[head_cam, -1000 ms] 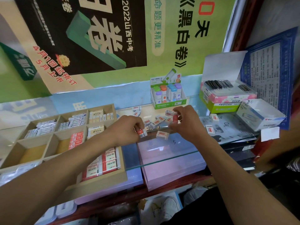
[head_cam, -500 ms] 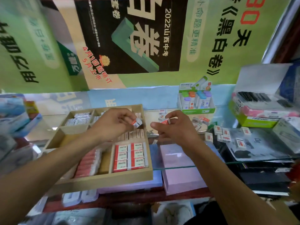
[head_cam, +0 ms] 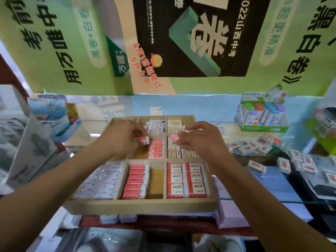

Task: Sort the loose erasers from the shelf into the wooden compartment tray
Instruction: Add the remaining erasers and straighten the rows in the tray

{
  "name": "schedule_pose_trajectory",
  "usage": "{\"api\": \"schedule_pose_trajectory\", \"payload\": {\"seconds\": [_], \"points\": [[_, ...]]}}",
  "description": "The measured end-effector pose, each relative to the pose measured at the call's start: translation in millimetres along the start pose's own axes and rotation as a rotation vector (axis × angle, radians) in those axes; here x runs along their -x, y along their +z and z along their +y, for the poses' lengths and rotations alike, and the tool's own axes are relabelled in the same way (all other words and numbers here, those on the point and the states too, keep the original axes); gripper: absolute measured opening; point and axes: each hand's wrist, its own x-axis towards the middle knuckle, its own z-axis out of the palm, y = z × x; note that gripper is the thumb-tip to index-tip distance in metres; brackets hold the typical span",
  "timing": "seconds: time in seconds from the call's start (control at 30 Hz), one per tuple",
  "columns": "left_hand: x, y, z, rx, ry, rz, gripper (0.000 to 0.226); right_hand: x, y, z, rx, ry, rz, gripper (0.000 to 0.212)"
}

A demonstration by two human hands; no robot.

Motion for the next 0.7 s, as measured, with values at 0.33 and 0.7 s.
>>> {"api": "schedule_pose_trajectory", "payload": {"seconds": [0.33, 0.7], "points": [[-7.2, 6.0, 7.6, -0.188, 0.019, -0.126, 0.008, 3.0, 18.6, 24.7, 0.434, -0.200, 0.004, 0.017], [-3.5, -8.7, 18.7, -0.200, 0.002, -0.336, 0.028, 4.0, 24.1, 34.3, 0.469, -0.298, -0.022, 0.014]]}}
